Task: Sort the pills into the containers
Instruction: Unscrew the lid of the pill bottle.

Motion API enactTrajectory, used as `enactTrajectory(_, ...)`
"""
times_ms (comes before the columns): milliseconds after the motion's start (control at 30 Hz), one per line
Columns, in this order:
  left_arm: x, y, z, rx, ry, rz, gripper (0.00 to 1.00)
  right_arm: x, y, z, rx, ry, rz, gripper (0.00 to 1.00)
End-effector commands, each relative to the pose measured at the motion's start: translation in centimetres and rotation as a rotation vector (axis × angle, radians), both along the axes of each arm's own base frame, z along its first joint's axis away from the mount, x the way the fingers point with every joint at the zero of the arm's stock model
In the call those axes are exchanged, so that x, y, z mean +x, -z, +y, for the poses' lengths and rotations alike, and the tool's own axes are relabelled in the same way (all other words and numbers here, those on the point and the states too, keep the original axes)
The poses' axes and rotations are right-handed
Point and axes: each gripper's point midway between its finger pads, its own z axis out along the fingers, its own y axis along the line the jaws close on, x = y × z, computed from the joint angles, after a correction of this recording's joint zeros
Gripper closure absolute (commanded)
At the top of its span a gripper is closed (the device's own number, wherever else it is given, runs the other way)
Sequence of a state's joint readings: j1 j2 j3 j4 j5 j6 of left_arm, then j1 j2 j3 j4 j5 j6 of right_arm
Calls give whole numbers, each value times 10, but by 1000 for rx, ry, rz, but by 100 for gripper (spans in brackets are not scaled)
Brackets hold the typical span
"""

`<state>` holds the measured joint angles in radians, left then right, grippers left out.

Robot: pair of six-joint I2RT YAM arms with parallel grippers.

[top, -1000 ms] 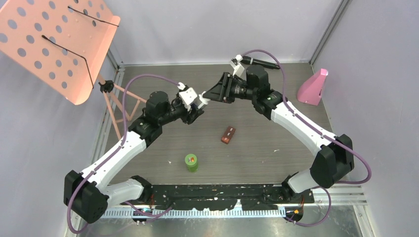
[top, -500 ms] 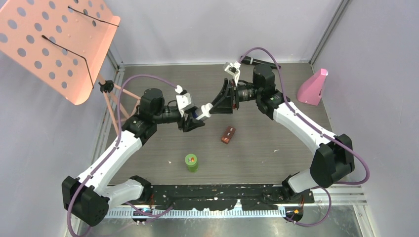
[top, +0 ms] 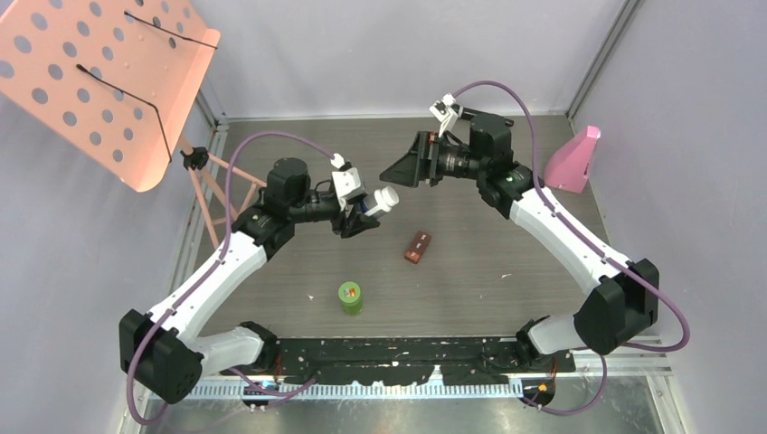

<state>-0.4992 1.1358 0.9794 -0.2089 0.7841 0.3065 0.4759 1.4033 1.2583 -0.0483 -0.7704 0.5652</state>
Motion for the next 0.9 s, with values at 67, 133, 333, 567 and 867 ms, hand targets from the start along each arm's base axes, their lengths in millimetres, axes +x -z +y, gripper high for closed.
enactTrajectory(67,36,-21,7,-20,-162,-108,100,15,12,2,21,227,249,0)
enactTrajectory(133,38,-22,7,-27,-176,-102,100,16,15,5,25,229,269,7)
enactTrajectory(333,42,-19,8,-36,-212,-81,100,17,18,15,68,202,305,30)
enactTrajectory(567,46,-20,9,-43,-240,-69,100,8,4,22,113,106,262,74)
enactTrajectory(867,21,-17,5,-41,-136,-22,100,-20,-31,25,157,-192,-219,94)
